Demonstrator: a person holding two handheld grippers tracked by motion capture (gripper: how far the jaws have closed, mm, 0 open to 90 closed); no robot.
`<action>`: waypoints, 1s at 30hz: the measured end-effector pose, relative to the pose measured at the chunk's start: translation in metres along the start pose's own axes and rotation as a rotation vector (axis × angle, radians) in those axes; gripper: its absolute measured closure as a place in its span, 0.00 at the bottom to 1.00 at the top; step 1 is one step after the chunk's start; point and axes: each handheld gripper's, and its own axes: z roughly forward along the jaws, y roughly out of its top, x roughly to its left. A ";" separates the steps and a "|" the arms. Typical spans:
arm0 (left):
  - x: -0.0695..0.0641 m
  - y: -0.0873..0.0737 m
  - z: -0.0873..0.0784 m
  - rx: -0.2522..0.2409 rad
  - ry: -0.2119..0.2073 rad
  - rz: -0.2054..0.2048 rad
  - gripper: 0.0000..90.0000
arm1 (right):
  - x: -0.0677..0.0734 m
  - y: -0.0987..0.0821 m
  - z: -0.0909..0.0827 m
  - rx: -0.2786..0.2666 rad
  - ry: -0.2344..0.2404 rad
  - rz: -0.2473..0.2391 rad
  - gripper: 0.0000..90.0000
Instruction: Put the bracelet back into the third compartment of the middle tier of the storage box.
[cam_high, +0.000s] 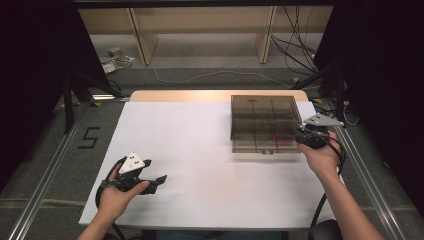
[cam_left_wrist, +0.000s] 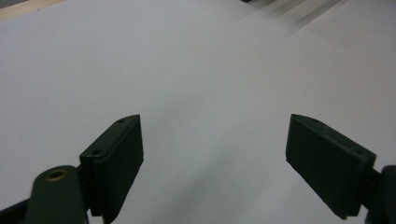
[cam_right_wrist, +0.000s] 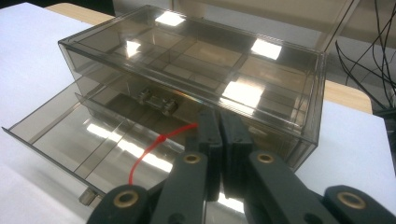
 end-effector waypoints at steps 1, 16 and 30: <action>0.000 0.000 0.000 0.000 0.000 0.000 0.21 | 0.000 0.000 0.000 -0.001 0.002 0.001 0.99; 0.000 0.000 0.000 -0.001 0.000 -0.002 0.21 | -0.003 0.000 0.000 -0.001 -0.006 -0.001 0.98; 0.000 0.000 0.000 -0.003 0.001 -0.004 0.21 | -0.004 -0.001 -0.001 0.001 -0.016 0.000 0.99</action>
